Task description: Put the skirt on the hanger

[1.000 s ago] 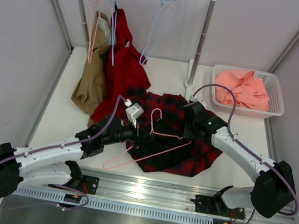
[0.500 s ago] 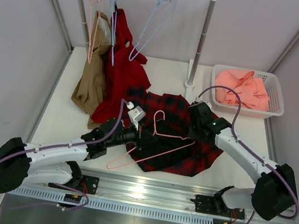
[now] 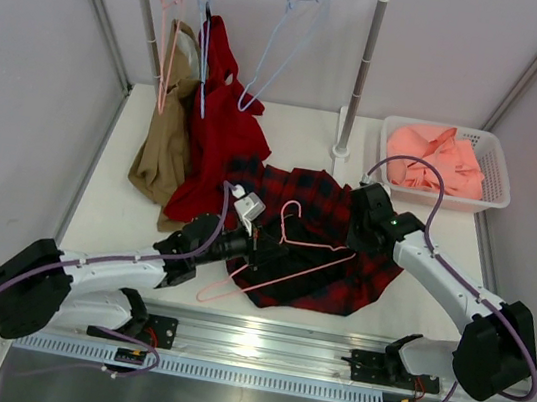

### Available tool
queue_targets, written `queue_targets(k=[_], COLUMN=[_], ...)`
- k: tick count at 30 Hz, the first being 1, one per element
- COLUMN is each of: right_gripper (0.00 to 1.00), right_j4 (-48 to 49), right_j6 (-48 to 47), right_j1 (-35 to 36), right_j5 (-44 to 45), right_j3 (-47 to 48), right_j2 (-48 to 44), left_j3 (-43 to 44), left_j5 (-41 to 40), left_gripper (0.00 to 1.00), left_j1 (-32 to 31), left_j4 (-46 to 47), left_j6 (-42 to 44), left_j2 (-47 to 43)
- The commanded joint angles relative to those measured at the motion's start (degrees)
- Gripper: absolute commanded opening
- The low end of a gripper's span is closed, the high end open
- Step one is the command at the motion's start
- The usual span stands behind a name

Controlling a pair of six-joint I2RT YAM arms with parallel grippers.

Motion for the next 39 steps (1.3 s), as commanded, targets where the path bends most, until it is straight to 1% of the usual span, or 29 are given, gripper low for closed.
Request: queue_targets(k=[1,4,9,11,14,16,17,20,28,31,36,37,39], right_gripper=[0.17,0.17,0.16,0.16,0.22,0.29,0.36,0.46,0.64,0.65,0.59,0.53,0.47], right_j4=[-0.46,-0.54,-0.63,-0.54,-0.54,-0.81,-0.89,-1.51,-2.21,-1.51,1.21,1.65,1.83], right_j6=[-0.62,-0.71,-0.80,-0.89,-0.71,-0.54,-0.45,-0.01,2.19,2.45,2.19,2.10,2.19], right_j1=[-0.20,-0.29,-0.46,-0.55,-0.55,-0.55,-0.64,-0.64,-1.78,-2.92,-3.89,-3.89,-4.06], right_j5=[-0.76,-0.67,-0.58,-0.76,-0.85,-0.67,-0.58,-0.58,0.21,-1.54,-5.06,-5.59,-6.73], right_j3=[-0.29,-0.20,-0.56,-0.56,-0.47,-0.47,-0.38,-0.47,-2.66,-3.54,-3.98,-3.98,-3.55], right_j2=[-1.35,-1.17,-1.35,-1.17,-1.09,-1.35,-1.52,-2.14,-4.51,-4.95,-5.74,-5.74,-5.04], left_j3=[1.50,1.67,0.88,0.97,2.11,2.20,2.20,2.99,2.56,2.38,2.38,2.55,2.55], left_j5=[1.66,0.70,-3.08,-3.00,-2.65,-2.82,-3.00,-3.44,-4.05,-4.49,-5.98,-6.07,-7.04], left_gripper=[0.00,0.00,0.00,0.00,0.00,0.00,0.00,0.00,0.00,0.00,0.00,0.00,0.00], left_j1=[-0.43,-0.43,-0.70,-0.70,-0.70,-0.70,-0.70,-0.70,-0.79,-0.87,-1.49,-1.58,-2.28], left_j4=[7.59,8.03,7.94,8.29,9.08,10.14,10.58,11.02,13.22,13.04,12.43,12.34,12.43], left_j6=[1.91,2.00,3.14,3.58,3.76,3.67,3.59,3.76,3.50,4.02,5.43,5.52,6.04], left_j2=[1.18,1.63,-0.13,-0.04,1.18,2.24,2.59,3.65,4.71,3.83,3.03,3.03,3.12])
